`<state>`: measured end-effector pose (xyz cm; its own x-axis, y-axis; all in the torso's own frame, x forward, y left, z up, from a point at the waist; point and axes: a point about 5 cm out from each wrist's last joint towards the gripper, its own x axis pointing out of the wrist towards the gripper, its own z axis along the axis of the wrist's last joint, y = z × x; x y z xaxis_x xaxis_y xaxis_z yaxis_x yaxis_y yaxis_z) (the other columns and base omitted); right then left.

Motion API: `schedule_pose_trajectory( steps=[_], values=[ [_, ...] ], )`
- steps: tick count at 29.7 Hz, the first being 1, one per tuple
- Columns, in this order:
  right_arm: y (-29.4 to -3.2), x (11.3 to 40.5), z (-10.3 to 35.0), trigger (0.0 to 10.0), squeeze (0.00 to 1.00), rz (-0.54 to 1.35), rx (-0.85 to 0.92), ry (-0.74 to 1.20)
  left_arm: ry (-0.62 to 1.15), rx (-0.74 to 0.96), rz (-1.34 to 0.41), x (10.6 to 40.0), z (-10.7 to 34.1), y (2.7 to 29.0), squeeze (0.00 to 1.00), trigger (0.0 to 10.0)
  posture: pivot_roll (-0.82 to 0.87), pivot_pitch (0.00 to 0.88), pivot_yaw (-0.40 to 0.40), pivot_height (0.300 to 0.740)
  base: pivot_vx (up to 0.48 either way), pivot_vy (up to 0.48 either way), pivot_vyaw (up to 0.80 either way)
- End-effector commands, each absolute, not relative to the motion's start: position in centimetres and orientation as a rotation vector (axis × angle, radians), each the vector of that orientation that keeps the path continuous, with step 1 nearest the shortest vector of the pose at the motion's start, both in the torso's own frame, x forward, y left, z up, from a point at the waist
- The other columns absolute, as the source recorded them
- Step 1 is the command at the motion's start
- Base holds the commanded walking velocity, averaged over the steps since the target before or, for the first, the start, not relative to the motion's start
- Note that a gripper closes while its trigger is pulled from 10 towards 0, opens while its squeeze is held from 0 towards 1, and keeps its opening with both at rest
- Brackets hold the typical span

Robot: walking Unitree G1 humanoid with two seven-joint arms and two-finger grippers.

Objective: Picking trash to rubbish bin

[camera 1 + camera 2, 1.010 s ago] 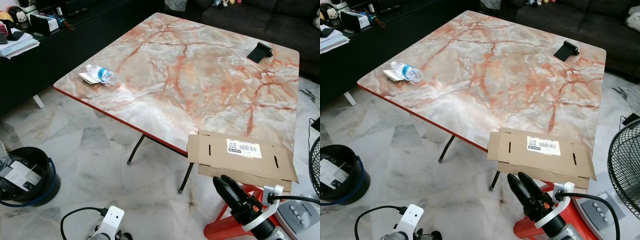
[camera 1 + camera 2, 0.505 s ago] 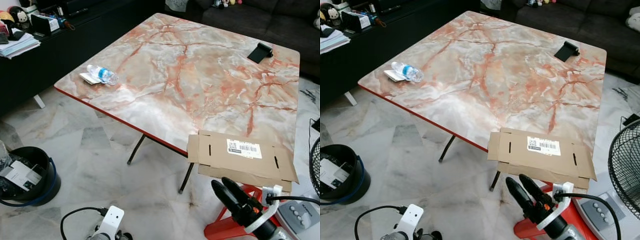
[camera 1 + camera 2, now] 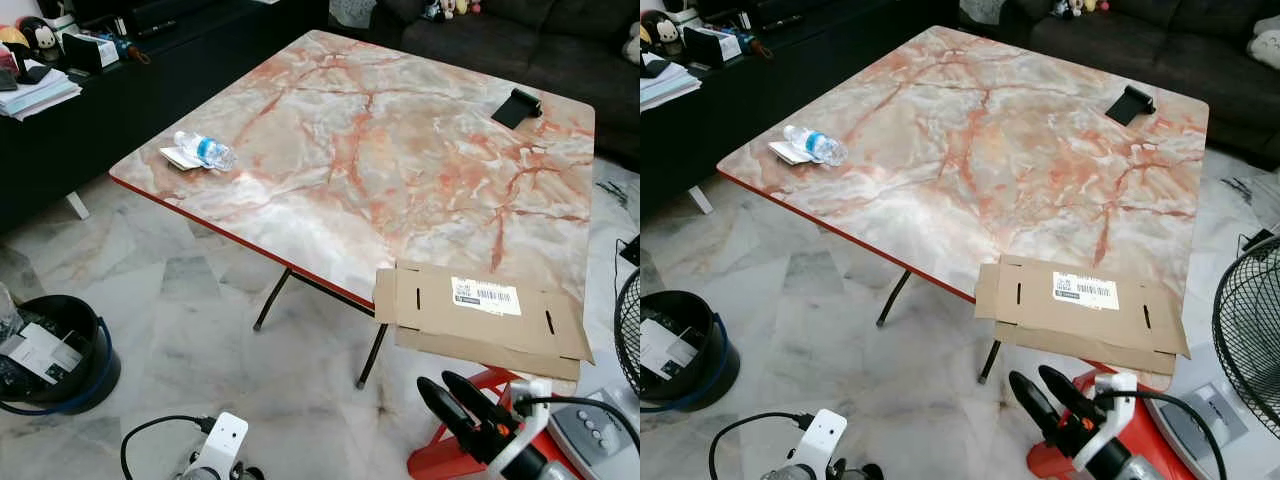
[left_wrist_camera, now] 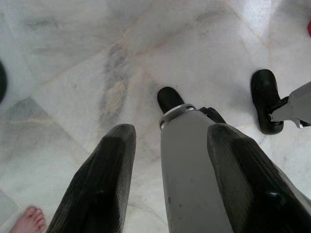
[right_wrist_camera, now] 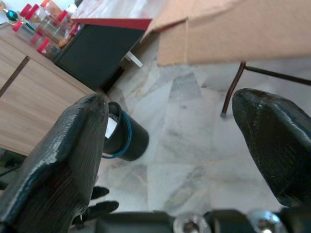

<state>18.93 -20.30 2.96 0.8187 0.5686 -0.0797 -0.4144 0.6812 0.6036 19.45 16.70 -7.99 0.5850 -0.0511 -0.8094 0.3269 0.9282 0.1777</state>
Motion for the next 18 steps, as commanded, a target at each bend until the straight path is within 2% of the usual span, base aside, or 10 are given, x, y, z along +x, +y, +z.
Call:
schedule_pose_trajectory(
  steps=[1,12,18],
  values=[
    [-20.2,18.9,2.7,10.0,0.0,0.55,0.594,0.284,0.972,0.325,-0.239,18.4,-8.6,16.6,0.0,10.0,0.02,0.101,-0.066,0.74,0.0,0.0,0.0],
    [-18.4,21.2,3.1,10.0,0.0,0.555,0.543,0.251,0.972,0.319,-0.233,18.4,-8.6,16.6,0.0,10.0,0.03,0.109,-0.075,0.74,0.0,0.0,0.0],
    [-17.8,21.3,3.0,10.0,0.0,0.564,0.534,0.26,0.973,0.314,-0.23,18.4,-8.6,16.5,0.0,10.0,0.03,0.116,-0.077,0.74,0.0,0.0,0.0]
  ],
)
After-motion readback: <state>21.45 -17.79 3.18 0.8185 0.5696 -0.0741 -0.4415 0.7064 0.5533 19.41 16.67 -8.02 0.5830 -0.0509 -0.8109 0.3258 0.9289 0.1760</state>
